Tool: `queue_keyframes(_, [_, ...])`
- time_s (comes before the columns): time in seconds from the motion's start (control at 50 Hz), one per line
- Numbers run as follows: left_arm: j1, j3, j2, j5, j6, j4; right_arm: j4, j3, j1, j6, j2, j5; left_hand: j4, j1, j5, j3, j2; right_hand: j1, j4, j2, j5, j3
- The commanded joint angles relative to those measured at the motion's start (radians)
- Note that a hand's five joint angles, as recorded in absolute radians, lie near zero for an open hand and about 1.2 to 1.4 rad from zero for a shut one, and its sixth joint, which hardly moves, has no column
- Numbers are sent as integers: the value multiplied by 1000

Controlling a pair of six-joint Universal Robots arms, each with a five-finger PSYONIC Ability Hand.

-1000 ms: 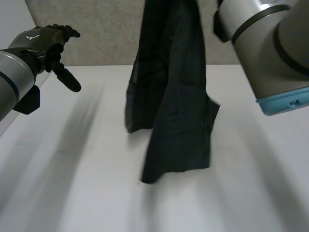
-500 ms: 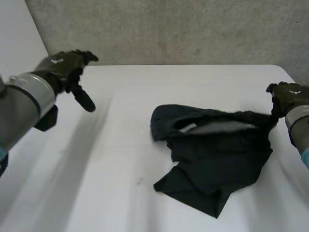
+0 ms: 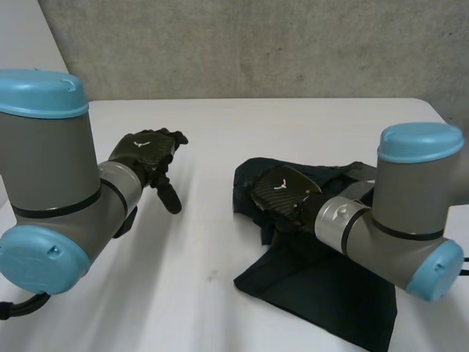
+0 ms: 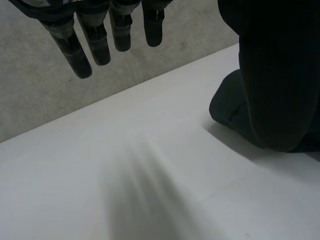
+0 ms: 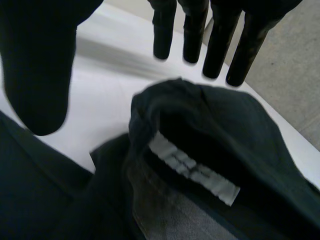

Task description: Fold the shorts.

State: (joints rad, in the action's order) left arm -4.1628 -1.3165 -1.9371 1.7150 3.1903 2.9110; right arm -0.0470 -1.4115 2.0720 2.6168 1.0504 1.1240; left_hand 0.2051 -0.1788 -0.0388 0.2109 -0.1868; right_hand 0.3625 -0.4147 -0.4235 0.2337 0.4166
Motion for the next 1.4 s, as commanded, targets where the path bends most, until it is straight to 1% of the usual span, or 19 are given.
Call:
queue_keyframes(0.02, [-3,-1,1,-2,-1,2,191,43,-6,-15,-84,123,-15,-11,23,-21,-3,998,-946,-937,953,944])
queue_keyframes(0.16, [4,-30,10,0,-1,2,438,170,-13,-5,-99,270,-15,-11,23,-21,-3,1034,-982,-973,988,980])
queue_keyframes(0.22, [9,-36,15,0,-1,2,493,247,-16,-3,-113,290,-15,-11,23,-21,-3,1034,-982,-973,988,980])
queue_keyframes(0.38, [81,-33,18,0,-1,4,607,583,-122,-20,-318,396,-12,-14,20,-18,-6,1034,-982,-973,988,980])
queue_keyframes(0.4, [104,-32,18,0,-1,5,604,604,-134,-23,-338,407,-12,-14,20,-18,-6,942,-890,-881,896,888])
queue_keyframes(0.42, [115,-32,17,0,-1,5,602,618,-145,-29,-354,416,-12,-14,20,-18,-6,647,-595,-586,602,593])
queue_keyframes(0.44, [125,-29,14,0,-1,5,596,629,-150,-35,-368,424,-12,-14,20,-18,-6,301,-249,-240,256,247])
queue_keyframes(0.46, [138,-27,9,0,-1,5,581,623,-153,-43,-372,433,-12,-14,20,-18,-6,-188,240,249,-234,-242])
queue_keyframes(0.5, [171,-29,0,-2,-1,13,553,591,-164,-40,-354,430,-12,-14,20,-18,-6,-188,240,249,-234,-242])
queue_keyframes(0.6, [243,-40,-51,-2,2,65,477,409,-211,3,-219,376,-6,-20,15,-12,-12,-188,240,249,-234,-242])
queue_keyframes(0.68, [309,-37,-97,-5,17,89,414,244,-260,107,-69,300,3,-29,6,-3,-21,-188,240,249,-234,-242])
queue_keyframes(0.78, [336,-29,-153,-5,71,128,197,103,-360,164,78,130,14,-41,-6,8,-33,-188,240,249,-234,-242])
queue_keyframes(0.86, [346,-21,-195,-8,103,152,16,63,-464,140,105,-13,20,-46,-12,14,-38,-188,240,249,-234,-242])
queue_keyframes(0.94, [377,-4,-238,-14,128,194,-100,45,-551,79,105,-81,35,-61,-26,29,-53,-188,240,249,-234,-242])
queue_keyframes(1.1, [392,36,-319,-14,192,218,-140,-53,-656,-122,97,-92,126,-152,-117,120,-144,-188,240,249,-234,-242])
queue_keyframes(1.16, [392,52,-339,-14,207,218,-125,-84,-661,-126,94,-95,143,-170,-135,138,-162,-188,240,249,-234,-242])
queue_keyframes(1.3, [391,95,-394,-14,226,217,-25,-153,-662,-115,96,-89,375,-401,-367,369,-393,-188,240,249,-234,-242])
queue_keyframes(1.38, [391,121,-421,-14,227,209,9,-179,-662,-86,99,-89,677,-703,-669,671,-695,-178,230,239,-223,-232])
queue_keyframes(1.4, [389,128,-425,-9,230,208,16,-187,-662,-71,100,-89,893,-919,-885,887,-911,-178,230,239,-223,-232])
